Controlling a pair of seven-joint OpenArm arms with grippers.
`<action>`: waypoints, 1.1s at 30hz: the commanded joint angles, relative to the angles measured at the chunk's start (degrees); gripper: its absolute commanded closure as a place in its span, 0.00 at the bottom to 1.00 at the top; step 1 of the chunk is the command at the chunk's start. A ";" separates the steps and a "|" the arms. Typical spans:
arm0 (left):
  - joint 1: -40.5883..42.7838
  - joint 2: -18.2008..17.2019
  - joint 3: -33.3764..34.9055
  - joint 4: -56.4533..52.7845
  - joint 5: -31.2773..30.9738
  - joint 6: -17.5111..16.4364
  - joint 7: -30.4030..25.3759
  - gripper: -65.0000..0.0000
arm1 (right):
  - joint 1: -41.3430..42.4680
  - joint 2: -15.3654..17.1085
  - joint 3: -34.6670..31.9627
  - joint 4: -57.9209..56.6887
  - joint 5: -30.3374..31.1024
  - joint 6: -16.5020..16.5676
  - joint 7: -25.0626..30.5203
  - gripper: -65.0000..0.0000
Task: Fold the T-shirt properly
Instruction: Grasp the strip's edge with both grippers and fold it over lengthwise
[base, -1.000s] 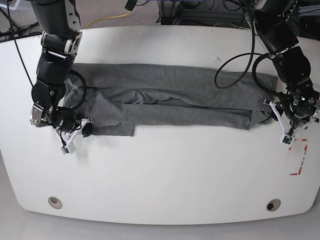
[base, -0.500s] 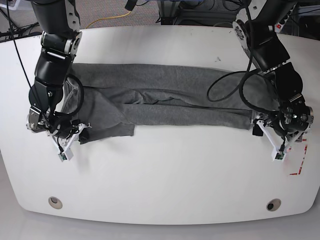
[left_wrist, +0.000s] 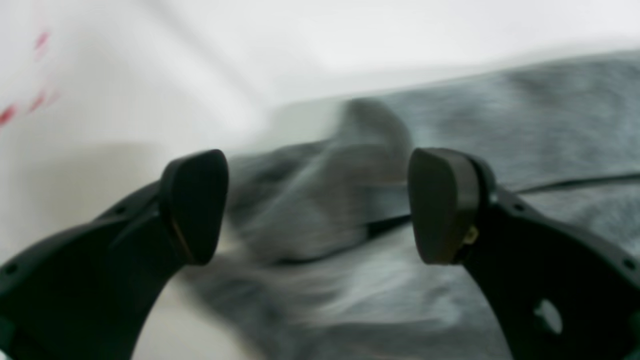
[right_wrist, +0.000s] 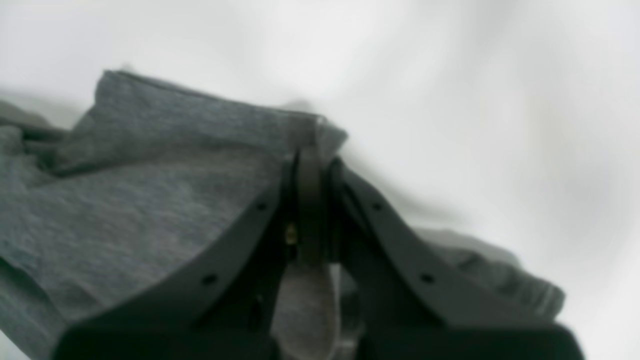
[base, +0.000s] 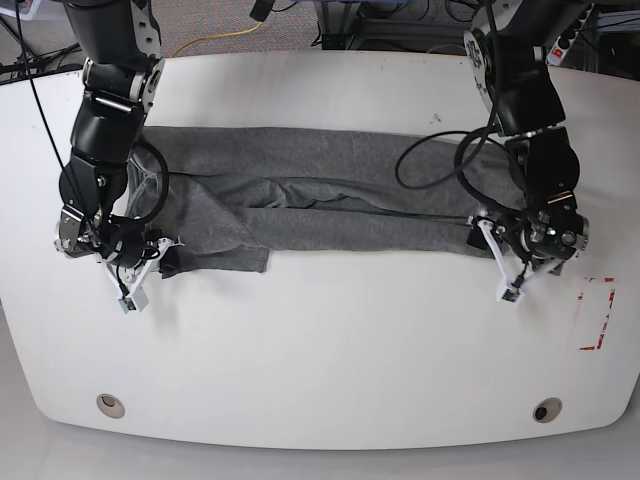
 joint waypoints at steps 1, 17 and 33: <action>-0.89 -1.29 0.34 1.83 0.23 0.00 -0.29 0.19 | 1.77 0.90 0.20 1.14 1.07 0.32 1.07 1.00; -0.81 -3.92 0.34 2.00 0.58 0.35 -0.29 0.42 | 1.59 0.72 0.20 1.14 1.07 0.32 1.24 1.00; -1.33 -5.60 2.45 -1.95 0.67 0.35 -0.29 0.97 | 1.59 0.72 0.47 1.14 1.15 0.32 1.24 1.00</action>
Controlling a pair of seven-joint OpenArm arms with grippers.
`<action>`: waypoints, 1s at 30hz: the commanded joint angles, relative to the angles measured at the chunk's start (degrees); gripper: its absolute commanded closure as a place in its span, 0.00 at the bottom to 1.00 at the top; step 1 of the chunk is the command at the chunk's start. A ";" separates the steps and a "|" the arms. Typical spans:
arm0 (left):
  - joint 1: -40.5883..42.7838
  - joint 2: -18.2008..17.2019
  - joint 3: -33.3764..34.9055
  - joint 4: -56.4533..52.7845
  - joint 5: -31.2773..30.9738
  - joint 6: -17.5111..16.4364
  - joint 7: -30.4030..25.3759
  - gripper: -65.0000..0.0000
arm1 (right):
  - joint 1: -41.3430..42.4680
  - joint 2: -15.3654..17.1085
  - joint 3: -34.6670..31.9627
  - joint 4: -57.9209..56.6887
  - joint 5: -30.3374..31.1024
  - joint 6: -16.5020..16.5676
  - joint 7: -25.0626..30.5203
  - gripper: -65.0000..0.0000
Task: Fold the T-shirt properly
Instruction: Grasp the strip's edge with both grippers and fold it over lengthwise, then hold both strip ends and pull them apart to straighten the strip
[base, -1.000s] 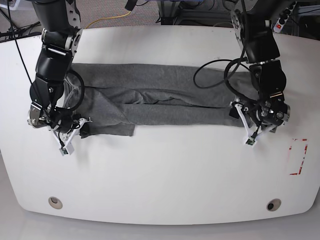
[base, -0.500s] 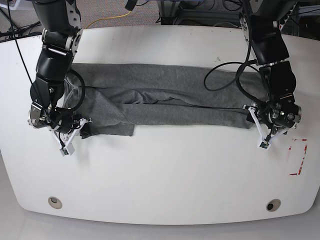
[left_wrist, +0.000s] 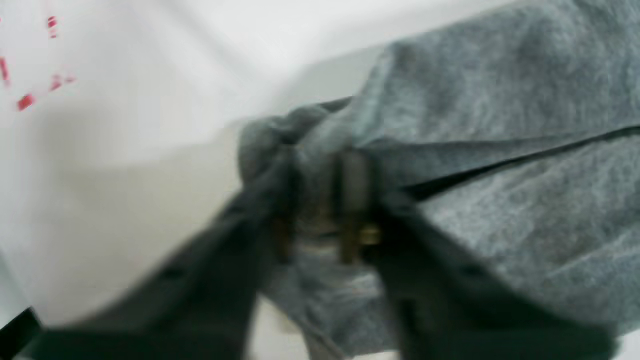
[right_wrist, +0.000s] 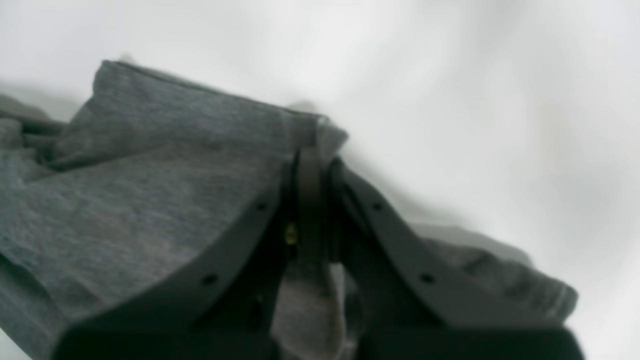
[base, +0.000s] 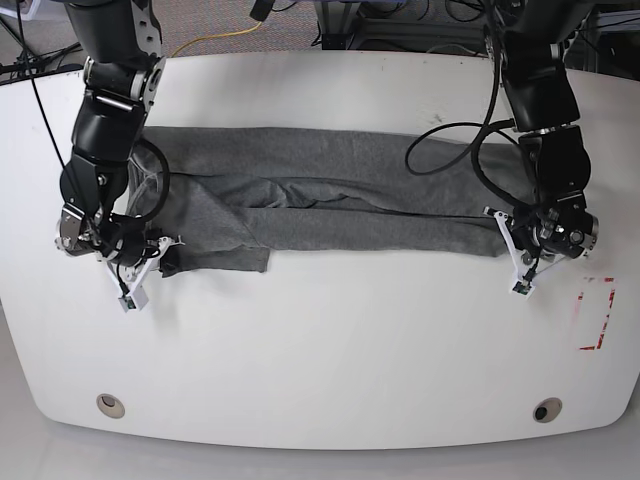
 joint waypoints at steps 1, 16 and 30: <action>-1.51 -0.68 -0.04 -1.28 0.04 0.29 -0.45 0.99 | 1.77 0.90 1.15 1.14 1.09 0.34 1.04 1.00; -1.33 -0.68 -0.04 8.57 -0.05 0.11 -0.18 1.00 | 0.63 0.63 3.00 13.27 1.09 0.34 -5.37 1.00; -0.98 -2.26 -0.04 16.30 -0.23 -2.26 -0.10 1.00 | 0.54 -0.68 3.08 30.50 1.09 0.34 -17.59 1.00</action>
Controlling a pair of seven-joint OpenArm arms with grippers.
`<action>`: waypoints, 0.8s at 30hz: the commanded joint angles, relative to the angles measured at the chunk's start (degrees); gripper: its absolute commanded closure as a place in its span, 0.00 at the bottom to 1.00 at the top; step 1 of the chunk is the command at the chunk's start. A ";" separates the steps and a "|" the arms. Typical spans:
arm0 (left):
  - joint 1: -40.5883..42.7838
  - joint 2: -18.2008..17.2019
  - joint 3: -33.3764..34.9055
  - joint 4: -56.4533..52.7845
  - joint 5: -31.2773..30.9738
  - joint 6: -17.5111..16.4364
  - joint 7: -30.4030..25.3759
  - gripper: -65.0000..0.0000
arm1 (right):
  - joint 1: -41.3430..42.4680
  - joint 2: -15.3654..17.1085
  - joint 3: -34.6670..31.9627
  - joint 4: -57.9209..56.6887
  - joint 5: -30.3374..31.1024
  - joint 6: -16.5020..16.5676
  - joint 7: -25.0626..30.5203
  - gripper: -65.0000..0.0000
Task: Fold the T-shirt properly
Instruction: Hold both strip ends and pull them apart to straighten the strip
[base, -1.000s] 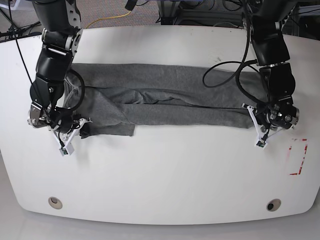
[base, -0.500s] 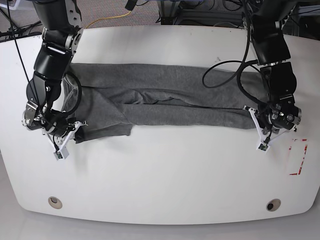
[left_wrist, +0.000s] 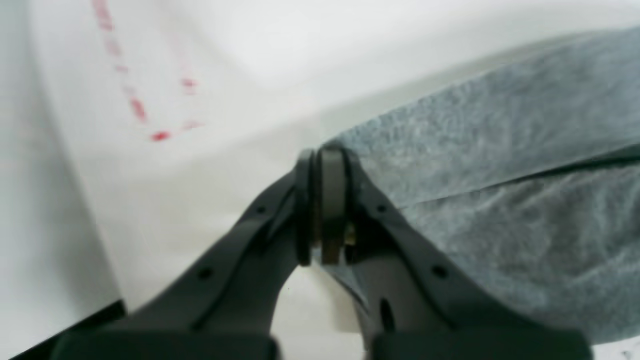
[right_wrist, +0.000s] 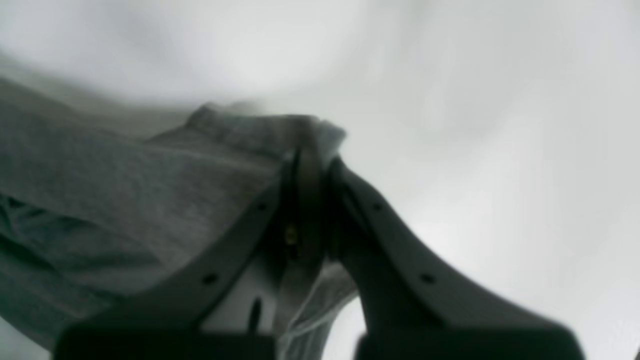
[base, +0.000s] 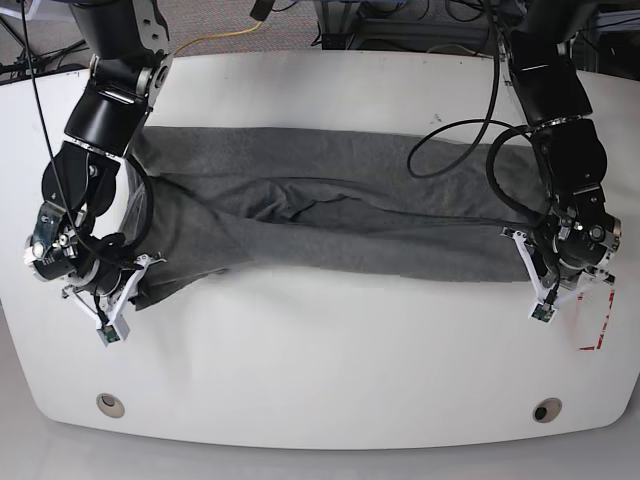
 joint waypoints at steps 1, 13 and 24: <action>-1.20 -0.49 -0.09 2.69 0.41 -3.30 -0.36 1.00 | 1.54 0.85 0.11 4.15 0.69 0.10 -1.03 1.00; 5.57 -4.27 0.70 11.66 0.41 -6.07 5.71 1.00 | -7.95 0.93 0.11 16.28 0.78 0.10 -3.49 1.00; 13.31 -7.35 0.70 15.17 -0.12 -6.07 5.44 1.00 | -15.95 0.76 0.11 22.96 1.93 0.10 -5.60 1.00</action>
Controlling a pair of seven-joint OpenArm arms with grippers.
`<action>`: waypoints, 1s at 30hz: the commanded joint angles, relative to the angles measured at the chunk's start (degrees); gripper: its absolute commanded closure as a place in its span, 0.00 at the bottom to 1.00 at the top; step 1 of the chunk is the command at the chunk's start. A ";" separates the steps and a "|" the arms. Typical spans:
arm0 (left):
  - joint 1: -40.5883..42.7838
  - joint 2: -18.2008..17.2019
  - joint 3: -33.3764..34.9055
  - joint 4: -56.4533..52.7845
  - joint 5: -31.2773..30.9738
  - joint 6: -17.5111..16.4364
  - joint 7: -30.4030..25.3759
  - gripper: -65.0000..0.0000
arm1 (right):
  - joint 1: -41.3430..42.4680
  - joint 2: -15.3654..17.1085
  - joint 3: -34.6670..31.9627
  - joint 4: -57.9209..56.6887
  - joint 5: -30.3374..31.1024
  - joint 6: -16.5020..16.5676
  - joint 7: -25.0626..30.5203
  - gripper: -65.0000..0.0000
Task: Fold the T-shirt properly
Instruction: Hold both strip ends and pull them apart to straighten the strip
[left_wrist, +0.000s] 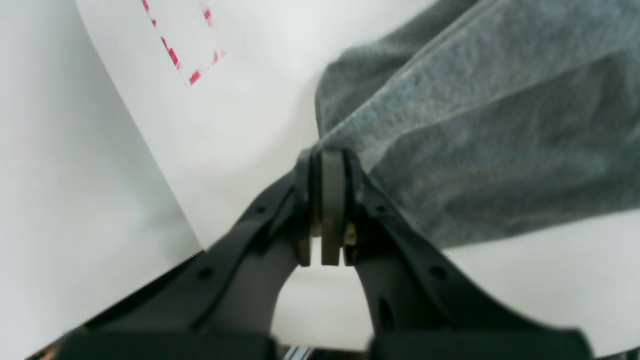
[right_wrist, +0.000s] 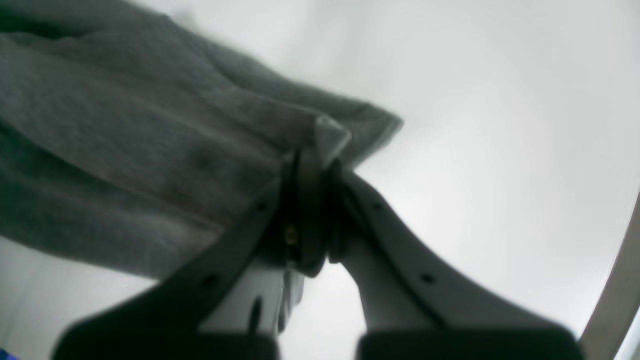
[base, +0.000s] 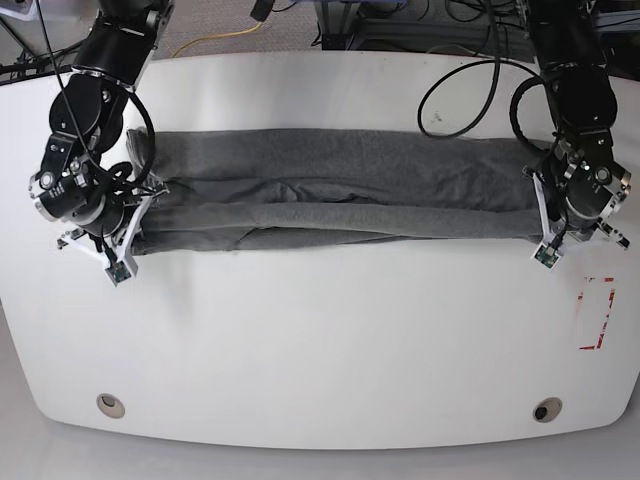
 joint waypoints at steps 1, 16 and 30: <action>-0.40 -1.10 -0.30 1.01 0.93 0.07 -0.19 1.00 | 0.55 0.82 0.11 1.98 2.61 -0.05 0.74 1.00; 8.13 -3.38 3.30 0.92 1.28 0.07 -0.19 1.00 | -7.01 2.14 0.11 1.98 6.83 -0.05 0.65 1.00; 9.98 -3.29 3.39 0.66 1.02 0.07 -0.19 0.46 | -11.23 1.97 0.20 2.07 6.39 -0.05 0.65 0.63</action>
